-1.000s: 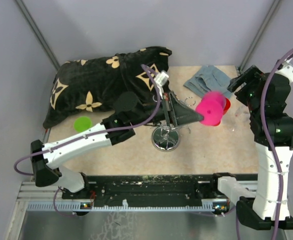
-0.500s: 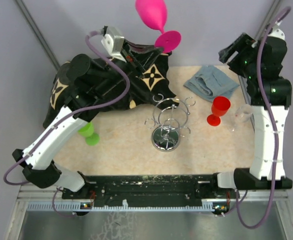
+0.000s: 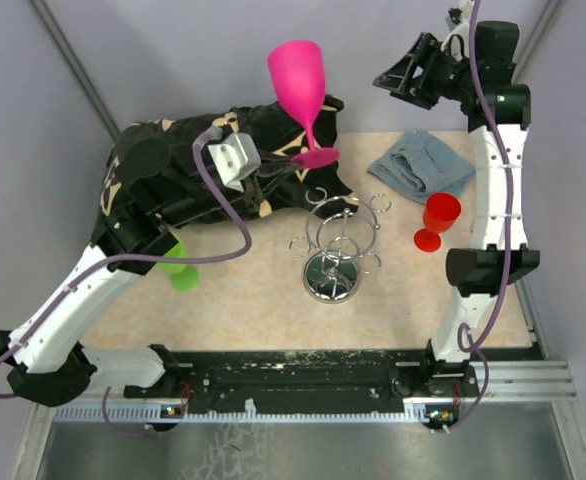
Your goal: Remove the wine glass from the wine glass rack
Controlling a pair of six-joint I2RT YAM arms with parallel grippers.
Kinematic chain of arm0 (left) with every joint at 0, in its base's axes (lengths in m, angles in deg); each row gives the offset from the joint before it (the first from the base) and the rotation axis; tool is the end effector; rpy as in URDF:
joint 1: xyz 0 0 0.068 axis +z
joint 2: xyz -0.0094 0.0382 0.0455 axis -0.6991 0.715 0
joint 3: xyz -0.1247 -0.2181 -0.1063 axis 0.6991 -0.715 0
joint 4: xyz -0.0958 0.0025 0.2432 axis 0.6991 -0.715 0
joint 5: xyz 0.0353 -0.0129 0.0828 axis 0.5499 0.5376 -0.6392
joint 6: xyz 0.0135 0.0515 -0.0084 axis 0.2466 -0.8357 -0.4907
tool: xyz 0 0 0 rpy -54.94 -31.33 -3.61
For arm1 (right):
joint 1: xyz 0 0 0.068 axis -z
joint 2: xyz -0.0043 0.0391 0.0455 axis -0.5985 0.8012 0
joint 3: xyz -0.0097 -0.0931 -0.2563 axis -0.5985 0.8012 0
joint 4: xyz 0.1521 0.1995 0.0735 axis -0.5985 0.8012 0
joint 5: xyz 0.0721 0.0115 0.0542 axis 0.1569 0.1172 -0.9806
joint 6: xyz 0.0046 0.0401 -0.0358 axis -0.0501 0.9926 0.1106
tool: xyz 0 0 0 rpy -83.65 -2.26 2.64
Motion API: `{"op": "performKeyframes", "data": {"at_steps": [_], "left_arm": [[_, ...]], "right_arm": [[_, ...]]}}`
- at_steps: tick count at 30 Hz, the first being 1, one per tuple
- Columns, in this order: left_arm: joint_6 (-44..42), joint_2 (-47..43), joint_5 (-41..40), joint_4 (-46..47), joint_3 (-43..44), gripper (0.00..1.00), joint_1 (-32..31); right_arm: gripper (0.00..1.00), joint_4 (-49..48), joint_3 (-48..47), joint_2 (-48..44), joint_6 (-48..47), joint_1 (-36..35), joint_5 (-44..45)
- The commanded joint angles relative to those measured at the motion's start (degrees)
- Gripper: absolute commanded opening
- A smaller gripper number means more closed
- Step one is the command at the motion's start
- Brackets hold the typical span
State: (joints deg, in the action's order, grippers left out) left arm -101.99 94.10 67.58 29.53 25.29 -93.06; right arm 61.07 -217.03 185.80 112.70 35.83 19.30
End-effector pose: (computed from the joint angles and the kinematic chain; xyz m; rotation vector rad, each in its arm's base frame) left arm 0.1504 -0.1872 0.5328 0.9826 1.0232 -0.6496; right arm 0.3742 0.0271 0.5173 0.0392 1.9434 0.9587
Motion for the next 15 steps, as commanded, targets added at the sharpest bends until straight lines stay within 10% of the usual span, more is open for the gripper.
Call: {"op": "performKeyframes", "data": {"at_steps": [1, 15], "left_arm": [[-7.4, -0.2, 7.6, -8.9, -2.3, 0.00, -0.6], [-28.0, -2.6, 23.7, -16.4, -13.5, 0.00, -0.7]], "right_arm": [[0.62, -2.6, 1.6, -5.4, -1.2, 1.1, -9.7], [0.62, 2.9, 18.0, -20.8, -4.7, 1.2, -16.9]]}}
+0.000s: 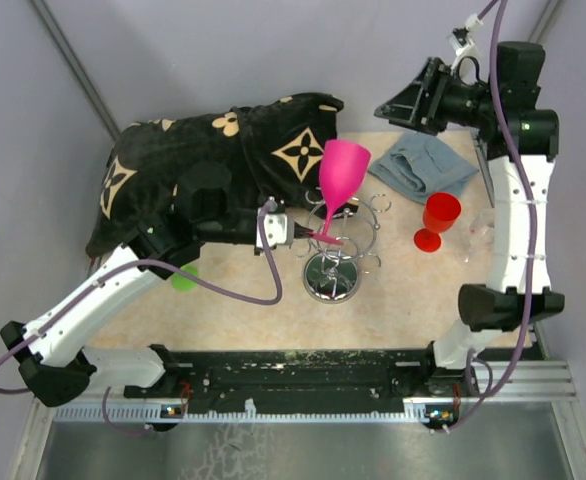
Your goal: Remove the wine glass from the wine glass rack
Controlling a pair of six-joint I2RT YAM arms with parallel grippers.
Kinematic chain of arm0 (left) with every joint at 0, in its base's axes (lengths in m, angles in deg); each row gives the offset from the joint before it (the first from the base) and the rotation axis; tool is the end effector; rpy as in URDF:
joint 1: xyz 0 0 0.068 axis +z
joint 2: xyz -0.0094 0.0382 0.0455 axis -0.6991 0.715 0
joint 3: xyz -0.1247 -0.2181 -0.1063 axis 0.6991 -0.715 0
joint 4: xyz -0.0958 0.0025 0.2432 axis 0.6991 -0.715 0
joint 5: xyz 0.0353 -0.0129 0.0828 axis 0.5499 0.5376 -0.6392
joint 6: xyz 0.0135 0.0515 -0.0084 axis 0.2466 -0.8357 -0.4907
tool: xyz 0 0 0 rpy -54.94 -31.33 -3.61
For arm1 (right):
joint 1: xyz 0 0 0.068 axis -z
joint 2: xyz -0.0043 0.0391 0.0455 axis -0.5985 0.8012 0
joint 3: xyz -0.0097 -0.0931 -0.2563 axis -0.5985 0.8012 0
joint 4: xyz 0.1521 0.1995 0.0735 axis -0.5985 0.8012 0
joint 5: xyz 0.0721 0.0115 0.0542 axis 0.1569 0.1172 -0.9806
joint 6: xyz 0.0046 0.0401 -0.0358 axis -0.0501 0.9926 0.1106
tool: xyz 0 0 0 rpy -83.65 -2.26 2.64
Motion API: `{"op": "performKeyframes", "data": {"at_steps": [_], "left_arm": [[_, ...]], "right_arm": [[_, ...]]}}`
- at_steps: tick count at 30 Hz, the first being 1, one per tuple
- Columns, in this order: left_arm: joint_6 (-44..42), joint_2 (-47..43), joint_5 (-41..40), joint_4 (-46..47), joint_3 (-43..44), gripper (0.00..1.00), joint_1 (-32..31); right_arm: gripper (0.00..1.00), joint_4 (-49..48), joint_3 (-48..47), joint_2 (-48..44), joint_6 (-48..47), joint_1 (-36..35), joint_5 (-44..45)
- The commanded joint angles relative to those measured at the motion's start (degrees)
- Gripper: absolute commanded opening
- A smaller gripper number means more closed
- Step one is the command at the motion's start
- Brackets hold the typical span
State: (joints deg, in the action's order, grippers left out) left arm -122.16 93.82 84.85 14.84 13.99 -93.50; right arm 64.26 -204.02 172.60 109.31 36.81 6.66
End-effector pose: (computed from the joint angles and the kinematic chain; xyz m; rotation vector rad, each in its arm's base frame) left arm 0.1532 -0.2080 0.4440 1.5417 0.9935 -0.6810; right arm 0.3081 0.0266 0.5285 -0.1372 1.9694 1.1283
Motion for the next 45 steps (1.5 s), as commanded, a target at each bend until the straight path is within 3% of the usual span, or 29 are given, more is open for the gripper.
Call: {"op": "performKeyframes", "data": {"at_steps": [1, 9, 17, 33, 38, 40, 41, 43, 45], "left_arm": [[-9.0, -2.7, 7.0, -1.8, -2.9, 0.00, -0.2], [-18.8, -2.9, 10.7, -4.9, -4.7, 0.00, -0.3], [-24.3, -2.0, 12.3, -6.7, -4.5, 0.00, -1.5], [-25.0, 1.4, 11.5, -5.7, -1.2, 0.00, -3.0], [-24.6, 2.0, 9.9, -3.2, -0.1, 0.00, -3.5], [-24.0, 1.7, 9.2, -1.5, -0.4, 0.00, -3.8], [-23.8, 1.6, 8.7, -0.7, -0.6, 0.00, -3.9], [-22.6, 1.3, 7.3, 1.6, -1.1, 0.00, -4.2], [-20.1, 0.9, 4.6, 5.8, -2.0, 0.00, -4.6]], "right_arm": [[0.62, -0.2, 7.1, -9.2, -1.3, 0.2, -4.6], [0.62, 1.6, 20.0, -18.9, -2.9, -3.0, -5.1], [0.62, 4.2, 22.1, -23.1, -4.5, -5.8, -5.4], [0.59, 9.3, 30.1, -30.2, -7.9, -10.8, -4.5], [0.41, 10.9, 32.5, -31.3, -9.2, -13.0, -4.3], [0.27, 11.0, 33.0, -31.4, -9.3, -13.7, -4.9], [0.15, 10.9, 33.0, -31.4, -9.2, -13.9, -5.2], [0.00, 10.2, 32.9, -31.6, -8.9, -14.0, -6.1], [0.00, 9.4, 32.0, -31.7, -8.3, -14.0, -6.9]]}}
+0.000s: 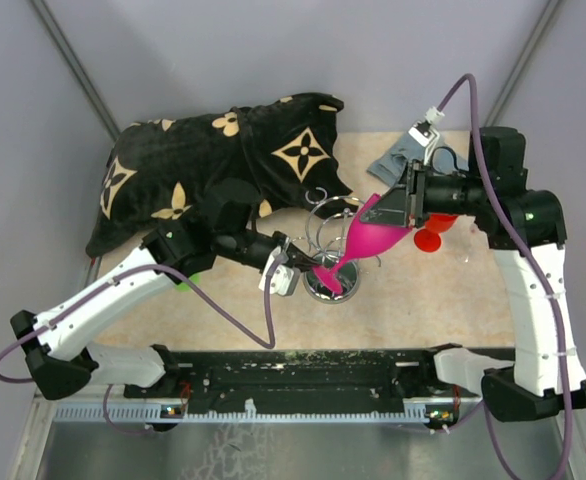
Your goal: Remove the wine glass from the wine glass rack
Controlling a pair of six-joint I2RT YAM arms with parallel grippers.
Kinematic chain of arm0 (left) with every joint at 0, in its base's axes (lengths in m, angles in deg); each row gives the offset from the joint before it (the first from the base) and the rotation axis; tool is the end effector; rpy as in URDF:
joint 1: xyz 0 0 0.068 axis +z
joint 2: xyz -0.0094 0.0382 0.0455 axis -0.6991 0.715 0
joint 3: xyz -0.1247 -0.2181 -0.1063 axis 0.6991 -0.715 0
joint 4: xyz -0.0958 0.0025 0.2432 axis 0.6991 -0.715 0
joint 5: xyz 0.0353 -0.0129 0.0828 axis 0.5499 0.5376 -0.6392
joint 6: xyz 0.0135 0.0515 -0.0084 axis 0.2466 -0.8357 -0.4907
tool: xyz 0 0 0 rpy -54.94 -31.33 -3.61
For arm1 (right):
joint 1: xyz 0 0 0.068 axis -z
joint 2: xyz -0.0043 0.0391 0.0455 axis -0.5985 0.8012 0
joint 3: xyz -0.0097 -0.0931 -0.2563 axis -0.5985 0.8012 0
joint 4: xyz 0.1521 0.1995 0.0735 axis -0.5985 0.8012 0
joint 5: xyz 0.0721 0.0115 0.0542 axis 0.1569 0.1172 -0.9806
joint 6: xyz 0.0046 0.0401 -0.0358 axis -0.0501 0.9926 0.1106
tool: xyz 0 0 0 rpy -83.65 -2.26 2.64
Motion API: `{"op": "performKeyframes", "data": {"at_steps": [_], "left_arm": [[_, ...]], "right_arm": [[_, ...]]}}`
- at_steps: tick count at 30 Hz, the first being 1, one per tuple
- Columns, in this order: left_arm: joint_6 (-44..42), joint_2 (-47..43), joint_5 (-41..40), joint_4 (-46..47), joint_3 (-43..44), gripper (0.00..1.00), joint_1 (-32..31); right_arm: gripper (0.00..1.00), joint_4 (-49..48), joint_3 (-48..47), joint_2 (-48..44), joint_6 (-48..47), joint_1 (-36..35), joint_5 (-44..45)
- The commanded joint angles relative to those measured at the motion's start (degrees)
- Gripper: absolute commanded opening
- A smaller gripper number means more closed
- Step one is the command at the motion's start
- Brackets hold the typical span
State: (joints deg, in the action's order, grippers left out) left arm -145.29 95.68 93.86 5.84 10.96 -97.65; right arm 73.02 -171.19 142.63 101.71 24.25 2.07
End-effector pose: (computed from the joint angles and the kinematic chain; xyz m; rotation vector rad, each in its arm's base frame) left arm 0.1368 -0.2245 0.4055 1.8770 0.6572 -0.6885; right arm 0.1610 0.0650 0.4835 -0.4534 2.1100 1.3154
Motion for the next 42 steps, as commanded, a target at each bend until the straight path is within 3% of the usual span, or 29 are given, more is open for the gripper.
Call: {"op": "performKeyframes", "data": {"at_steps": [1, 5, 9, 13, 16, 21, 30, 42], "left_arm": [[5.4, -1.5, -6.8, 18.3, 0.3, 0.02, -0.8], [10.5, -4.4, -11.5, 29.1, -4.1, 0.16, -1.7], [17.9, -4.4, -13.0, 28.3, -1.3, 0.30, -2.8], [28.4, -2.3, -19.9, 27.1, 3.1, 0.41, -3.6], [35.0, 0.6, -28.1, 24.5, 8.0, 0.40, -3.6], [44.2, 5.0, -37.7, 18.2, 16.4, 0.41, -1.1], [58.6, 6.7, -35.4, 10.9, 20.5, 0.55, 10.2], [67.6, 7.2, -28.5, 4.9, 21.9, 0.57, 20.4]], "right_arm": [[0.00, 0.3, -1.6, -1.8, -0.5, -1.5, -2.5], [0.00, 0.2, -7.2, -0.8, 0.2, -1.5, -1.8], [0.00, 2.9, -18.3, 2.9, -0.2, -1.4, 3.7], [0.00, 7.8, -31.6, 8.9, -1.7, -1.5, 18.7], [0.00, 7.8, -33.9, 10.5, -2.0, -1.3, 32.4], [0.00, 6.9, -33.0, 10.5, -3.0, 1.5, 54.4], [0.00, 9.8, -26.3, 5.1, -5.2, 6.8, 78.2], [0.00, 11.8, -3.7, -4.9, 3.3, 8.8, 82.1]]}}
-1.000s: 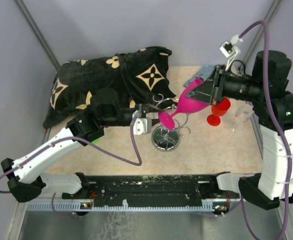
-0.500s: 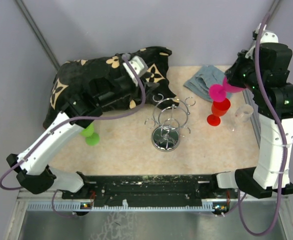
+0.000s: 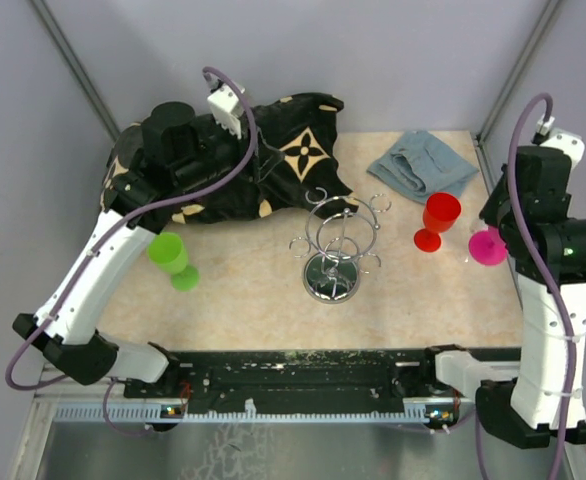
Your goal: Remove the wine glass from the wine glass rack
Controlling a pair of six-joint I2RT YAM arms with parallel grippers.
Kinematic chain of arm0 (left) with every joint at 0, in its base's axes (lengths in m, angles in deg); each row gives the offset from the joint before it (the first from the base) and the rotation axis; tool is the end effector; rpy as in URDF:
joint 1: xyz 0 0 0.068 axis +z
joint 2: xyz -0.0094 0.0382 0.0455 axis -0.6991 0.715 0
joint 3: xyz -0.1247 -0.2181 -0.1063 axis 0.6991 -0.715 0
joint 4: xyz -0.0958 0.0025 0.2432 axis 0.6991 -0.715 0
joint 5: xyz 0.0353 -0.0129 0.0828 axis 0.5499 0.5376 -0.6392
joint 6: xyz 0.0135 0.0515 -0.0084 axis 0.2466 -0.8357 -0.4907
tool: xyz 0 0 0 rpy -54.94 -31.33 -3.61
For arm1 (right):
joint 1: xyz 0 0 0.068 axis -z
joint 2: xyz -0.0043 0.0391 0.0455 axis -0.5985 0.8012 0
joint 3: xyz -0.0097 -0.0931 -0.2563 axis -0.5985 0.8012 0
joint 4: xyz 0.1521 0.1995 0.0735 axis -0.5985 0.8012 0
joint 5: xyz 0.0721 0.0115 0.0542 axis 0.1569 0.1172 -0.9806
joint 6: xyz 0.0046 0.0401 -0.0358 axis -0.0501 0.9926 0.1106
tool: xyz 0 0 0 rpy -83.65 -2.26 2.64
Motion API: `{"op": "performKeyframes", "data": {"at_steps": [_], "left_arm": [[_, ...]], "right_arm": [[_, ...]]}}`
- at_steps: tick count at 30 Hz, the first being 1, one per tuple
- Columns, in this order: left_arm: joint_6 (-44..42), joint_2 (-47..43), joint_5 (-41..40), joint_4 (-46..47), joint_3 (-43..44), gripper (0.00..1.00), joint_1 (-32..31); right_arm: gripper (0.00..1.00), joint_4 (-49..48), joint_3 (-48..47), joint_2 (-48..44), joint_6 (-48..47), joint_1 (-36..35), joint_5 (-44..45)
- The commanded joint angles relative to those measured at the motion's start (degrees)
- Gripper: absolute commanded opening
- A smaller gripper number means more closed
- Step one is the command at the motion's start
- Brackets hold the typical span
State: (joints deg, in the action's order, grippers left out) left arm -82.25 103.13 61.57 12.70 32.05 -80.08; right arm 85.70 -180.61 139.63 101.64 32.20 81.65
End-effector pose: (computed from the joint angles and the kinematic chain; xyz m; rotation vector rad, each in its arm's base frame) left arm 0.2294 -0.1736 0.4996 0.6551 1.6262 -0.6472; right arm 0.1255 -0.0057 0.5052 0.5137 2.0340 -0.2453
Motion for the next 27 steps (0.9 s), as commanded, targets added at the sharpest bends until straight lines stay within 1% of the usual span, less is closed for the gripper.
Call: {"op": "performKeyframes", "data": {"at_steps": [1, 7, 9, 12, 15, 17, 19, 27], "left_arm": [[5.0, -0.4, 4.3, -1.9, 0.4, 0.57, 3.6], [7.0, -1.6, 7.9, -2.4, -1.6, 0.56, 8.9], [7.7, -1.8, 9.0, -3.2, -1.5, 0.56, 11.0], [8.4, -1.7, 10.9, -4.9, -0.5, 0.56, 14.3], [8.1, -1.8, 12.0, -7.1, 0.3, 0.56, 17.0], [7.3, -2.2, 12.1, -8.5, 0.4, 0.56, 18.5], [6.5, -3.0, 12.0, -10.1, 0.3, 0.56, 19.7], [3.3, -6.0, 11.2, -16.9, 0.0, 0.58, 23.7]], "right_arm": [[0.00, -1.8, 8.5, -3.1, 3.8, 1.0, 2.6], [0.00, -9.4, 24.5, -8.3, 5.9, 2.7, 2.8], [0.00, -13.0, 30.2, -9.6, 5.9, 4.4, 2.1], [0.00, -19.1, 37.5, -11.0, 4.4, 9.7, -0.4], [0.00, -25.5, 43.5, -11.3, 2.1, 17.1, -5.0], [0.00, -28.9, 45.3, -10.6, 0.7, 20.0, -6.1], [0.00, -31.3, 46.3, -9.4, 0.2, 21.0, -6.9], [0.00, -38.9, 51.6, -5.4, 1.1, 21.3, -9.3]]}}
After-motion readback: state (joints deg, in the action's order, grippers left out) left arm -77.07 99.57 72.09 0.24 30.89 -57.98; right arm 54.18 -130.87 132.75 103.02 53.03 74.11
